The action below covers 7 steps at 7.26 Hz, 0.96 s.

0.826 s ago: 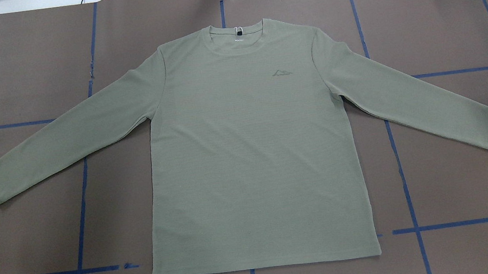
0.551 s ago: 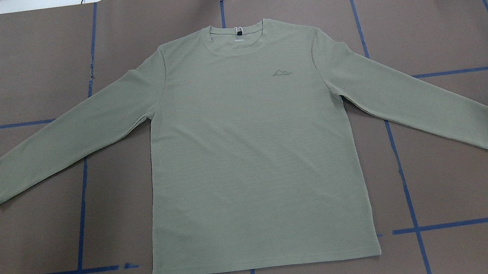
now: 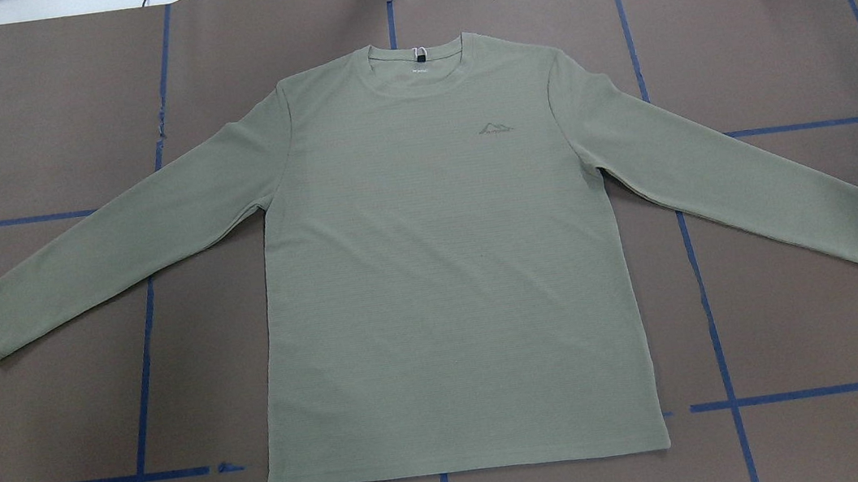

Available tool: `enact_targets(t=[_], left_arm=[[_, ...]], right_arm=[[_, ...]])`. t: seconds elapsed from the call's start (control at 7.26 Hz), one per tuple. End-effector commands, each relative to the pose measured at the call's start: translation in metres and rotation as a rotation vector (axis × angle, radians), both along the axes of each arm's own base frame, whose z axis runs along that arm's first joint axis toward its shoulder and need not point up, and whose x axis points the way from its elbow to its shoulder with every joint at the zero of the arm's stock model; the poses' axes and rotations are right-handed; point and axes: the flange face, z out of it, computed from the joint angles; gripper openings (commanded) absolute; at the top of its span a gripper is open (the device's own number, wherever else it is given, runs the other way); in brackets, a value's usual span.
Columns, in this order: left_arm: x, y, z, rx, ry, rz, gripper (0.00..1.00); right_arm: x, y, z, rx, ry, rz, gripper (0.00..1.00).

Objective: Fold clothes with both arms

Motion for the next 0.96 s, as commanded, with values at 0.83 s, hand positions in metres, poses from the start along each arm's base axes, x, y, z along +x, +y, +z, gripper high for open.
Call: enact_targets(t=[0.83], left_arm=[[0.002,-0.038,-0.036,0.119,0.035,-0.067,1.00]], right_arm=[[-0.128,-0.005,0.046,0.109,-0.147,0.104,1.00]])
